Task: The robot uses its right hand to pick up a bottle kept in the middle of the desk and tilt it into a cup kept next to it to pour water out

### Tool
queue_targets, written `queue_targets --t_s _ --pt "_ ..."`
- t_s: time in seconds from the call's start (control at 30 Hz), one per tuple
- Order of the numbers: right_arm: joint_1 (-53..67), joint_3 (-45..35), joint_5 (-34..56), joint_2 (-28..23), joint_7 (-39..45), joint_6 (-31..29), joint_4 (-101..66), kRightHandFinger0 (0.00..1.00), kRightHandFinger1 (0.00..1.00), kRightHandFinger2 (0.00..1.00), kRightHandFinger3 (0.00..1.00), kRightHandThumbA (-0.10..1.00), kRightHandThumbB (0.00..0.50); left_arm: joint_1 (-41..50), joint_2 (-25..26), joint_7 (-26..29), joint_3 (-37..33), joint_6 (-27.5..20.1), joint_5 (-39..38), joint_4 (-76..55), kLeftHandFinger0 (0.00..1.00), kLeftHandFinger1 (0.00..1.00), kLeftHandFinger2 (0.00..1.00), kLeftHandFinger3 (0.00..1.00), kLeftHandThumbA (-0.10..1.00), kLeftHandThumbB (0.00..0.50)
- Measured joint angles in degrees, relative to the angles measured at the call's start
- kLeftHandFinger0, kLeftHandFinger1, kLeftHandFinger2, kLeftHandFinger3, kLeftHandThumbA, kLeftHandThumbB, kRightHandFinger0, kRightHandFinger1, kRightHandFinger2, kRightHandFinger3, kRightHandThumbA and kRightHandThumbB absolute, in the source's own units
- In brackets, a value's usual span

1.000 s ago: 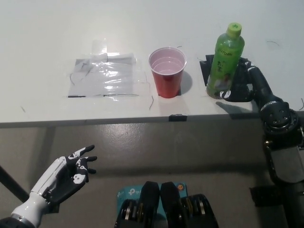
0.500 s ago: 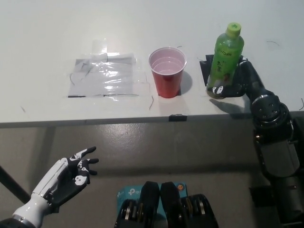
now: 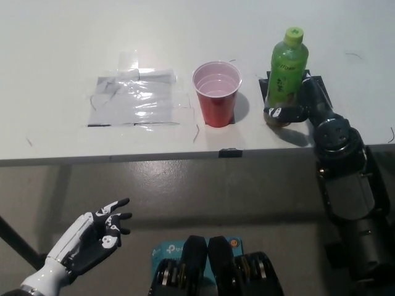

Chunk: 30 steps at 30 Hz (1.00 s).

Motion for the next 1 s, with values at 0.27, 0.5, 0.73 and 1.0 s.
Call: queue_targets --t_s 0.27,0.5,0.73,1.0 --pt "-1.49 -2.36 3.11 1.87 -3.23 -0.06 4.10 0.95 1.00 1.00 1.00 0.81 0.483 0.67 -0.07 -0.06 -0.26 -0.19 -0.06 0.01 0.77 0.87 0.99 1.00 0.73 0.146" --pt "-3.28 -1.85 3.20 3.16 -10.70 -2.36 7.42 0.00 0.00 0.04 1.00 0.72 0.001 0.77 -0.08 -0.06 -0.42 -0.17 -0.01 0.01 0.78 0.88 1.00 1.00 0.75 0.159" --pt "-3.28 -1.88 3.84 4.60 -16.62 -6.64 9.76 0.00 0.00 0.05 1.00 0.09 0.000 0.78 -0.11 -0.19 -0.47 -0.14 -0.06 0.02 0.79 0.87 1.00 1.00 0.73 0.153" --pt "-3.28 1.51 3.45 3.55 -21.71 -11.36 10.23 0.00 0.02 0.23 0.11 -0.10 0.000 0.78 -0.12 -0.41 -0.52 -0.14 -0.02 0.01 0.78 0.88 1.00 1.00 0.74 0.164"
